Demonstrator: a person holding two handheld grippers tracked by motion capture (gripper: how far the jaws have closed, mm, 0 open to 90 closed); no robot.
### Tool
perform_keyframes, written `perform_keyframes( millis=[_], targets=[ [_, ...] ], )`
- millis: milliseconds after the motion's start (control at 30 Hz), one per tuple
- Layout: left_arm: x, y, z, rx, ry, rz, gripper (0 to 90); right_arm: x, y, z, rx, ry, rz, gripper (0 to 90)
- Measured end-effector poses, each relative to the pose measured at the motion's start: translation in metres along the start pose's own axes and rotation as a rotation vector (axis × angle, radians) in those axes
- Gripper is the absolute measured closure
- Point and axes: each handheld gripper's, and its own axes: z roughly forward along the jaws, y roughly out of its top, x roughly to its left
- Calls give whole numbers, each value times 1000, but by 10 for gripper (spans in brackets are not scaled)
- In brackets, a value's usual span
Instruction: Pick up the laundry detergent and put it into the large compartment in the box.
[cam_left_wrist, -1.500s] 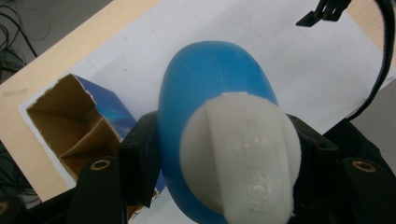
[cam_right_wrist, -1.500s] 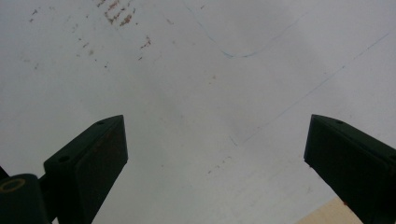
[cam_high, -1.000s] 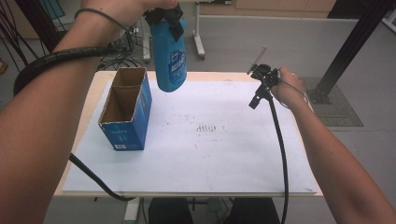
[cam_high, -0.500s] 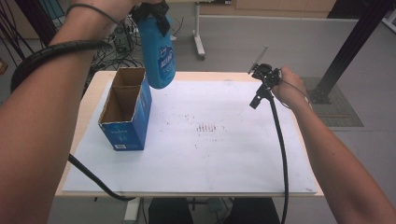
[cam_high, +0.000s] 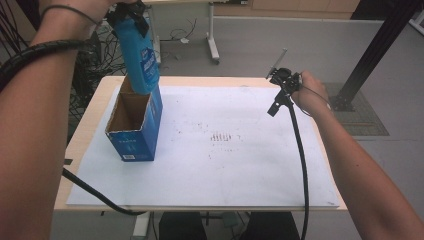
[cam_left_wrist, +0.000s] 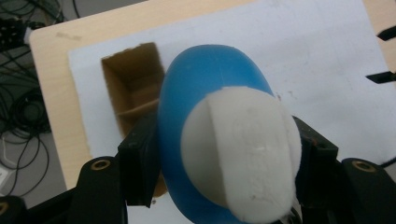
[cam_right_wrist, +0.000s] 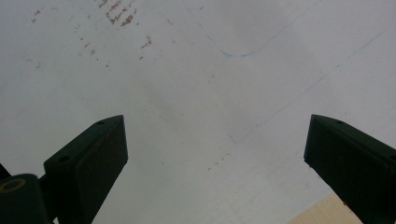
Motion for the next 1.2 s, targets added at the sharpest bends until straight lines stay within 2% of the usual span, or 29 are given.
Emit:
perform_keyframes(
  millis=[200, 567, 800, 1033, 1200],
  targets=[
    [17, -2, 0, 8, 43, -49, 374, 0, 1, 1, 0, -1, 2, 59],
    [39, -6, 1, 14, 69, -138, 374, 1, 2, 1, 3, -7, -3, 59],
    [45, -7, 3, 23, 98, -152, 374, 0, 0, 0, 2, -7, 4, 59],
    [49, -10, 13, 31, 84, -159, 374, -2, -1, -1, 4, -9, 7, 59],
    [49, -10, 20, 41, 95, -159, 374, -1, 0, -1, 6, -11, 4, 59]
  ],
)
